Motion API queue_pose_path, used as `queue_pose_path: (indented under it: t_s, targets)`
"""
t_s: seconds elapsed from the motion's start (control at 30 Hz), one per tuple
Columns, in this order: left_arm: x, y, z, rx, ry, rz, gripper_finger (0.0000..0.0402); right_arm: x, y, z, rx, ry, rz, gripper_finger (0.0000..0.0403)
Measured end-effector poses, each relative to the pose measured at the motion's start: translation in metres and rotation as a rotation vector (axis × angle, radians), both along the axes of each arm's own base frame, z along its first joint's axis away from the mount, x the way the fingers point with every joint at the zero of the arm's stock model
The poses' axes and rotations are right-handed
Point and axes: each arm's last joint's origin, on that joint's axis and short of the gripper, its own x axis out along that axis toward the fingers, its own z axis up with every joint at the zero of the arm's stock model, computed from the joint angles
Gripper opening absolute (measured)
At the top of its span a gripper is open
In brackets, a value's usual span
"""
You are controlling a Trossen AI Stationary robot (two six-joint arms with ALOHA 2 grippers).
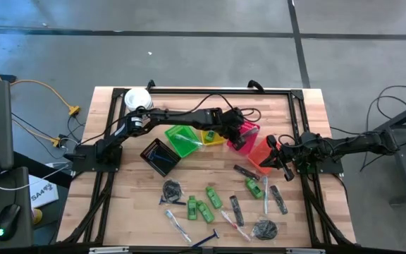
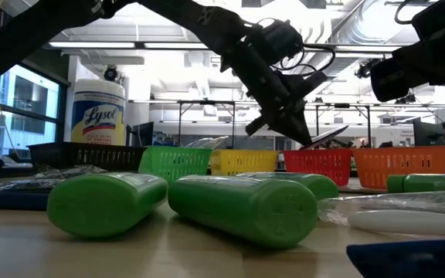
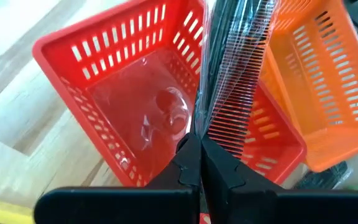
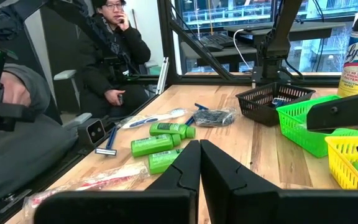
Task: Pick & Place Travel size toiletries
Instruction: Put the black hair comb into the red bin
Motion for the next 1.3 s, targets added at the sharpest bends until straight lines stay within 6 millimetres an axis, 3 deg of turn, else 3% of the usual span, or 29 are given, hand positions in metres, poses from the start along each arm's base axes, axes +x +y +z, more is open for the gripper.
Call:
queue_pose_path:
  t_s: [0.23,0.53,1.3]
  targets:
    - [0.001,0.0,0.0,0.013,-0.004,-0.001,0.0,0.0,0.0,0.0,0.0,0.0,0.0,0.0003]
    - [0.005,0.001,-0.019,0.035,0.027,-0.011,0.0,0.0,0.0,0.0,0.0,-0.001,-0.001,0.0003]
    - [0.007,0.003,-0.022,0.079,0.026,-0.016,0.0,0.0,0.0,0.0,0.0,-0.001,-0.002,0.0003]
